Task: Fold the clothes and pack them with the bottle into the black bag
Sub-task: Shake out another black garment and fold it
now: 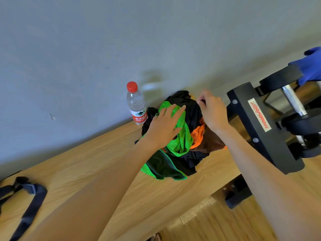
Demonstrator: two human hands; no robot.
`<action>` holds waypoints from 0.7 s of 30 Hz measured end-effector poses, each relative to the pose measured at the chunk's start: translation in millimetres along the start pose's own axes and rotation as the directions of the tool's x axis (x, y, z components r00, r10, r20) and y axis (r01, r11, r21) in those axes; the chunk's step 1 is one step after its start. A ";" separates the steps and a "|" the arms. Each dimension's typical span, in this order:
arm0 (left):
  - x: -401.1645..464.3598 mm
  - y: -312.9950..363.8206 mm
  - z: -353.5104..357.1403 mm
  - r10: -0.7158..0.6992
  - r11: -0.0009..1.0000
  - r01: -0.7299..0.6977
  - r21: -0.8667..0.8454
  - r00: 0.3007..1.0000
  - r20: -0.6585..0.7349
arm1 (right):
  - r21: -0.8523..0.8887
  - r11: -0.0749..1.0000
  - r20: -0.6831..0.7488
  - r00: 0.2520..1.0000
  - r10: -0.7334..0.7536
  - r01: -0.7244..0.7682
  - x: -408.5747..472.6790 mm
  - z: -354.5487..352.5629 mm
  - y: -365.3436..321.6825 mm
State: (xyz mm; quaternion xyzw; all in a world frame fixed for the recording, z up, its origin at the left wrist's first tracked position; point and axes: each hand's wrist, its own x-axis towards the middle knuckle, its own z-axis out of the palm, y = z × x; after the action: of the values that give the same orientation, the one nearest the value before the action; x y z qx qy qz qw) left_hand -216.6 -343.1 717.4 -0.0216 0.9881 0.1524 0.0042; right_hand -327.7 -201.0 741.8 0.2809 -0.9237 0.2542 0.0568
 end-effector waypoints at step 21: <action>-7.1 24.6 -151.8 -0.354 0.826 0.082 -0.558 0.846 -0.398 | 0.601 0.768 -0.171 0.974 -0.149 0.223 42.4 -176.3 -160.2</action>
State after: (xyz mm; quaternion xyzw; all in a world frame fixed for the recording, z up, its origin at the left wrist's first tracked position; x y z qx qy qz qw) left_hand -210.9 -365.1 869.7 -0.1760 0.8683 0.4018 -0.2316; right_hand -282.0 -247.6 974.8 0.3594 -0.7529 0.5500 0.0392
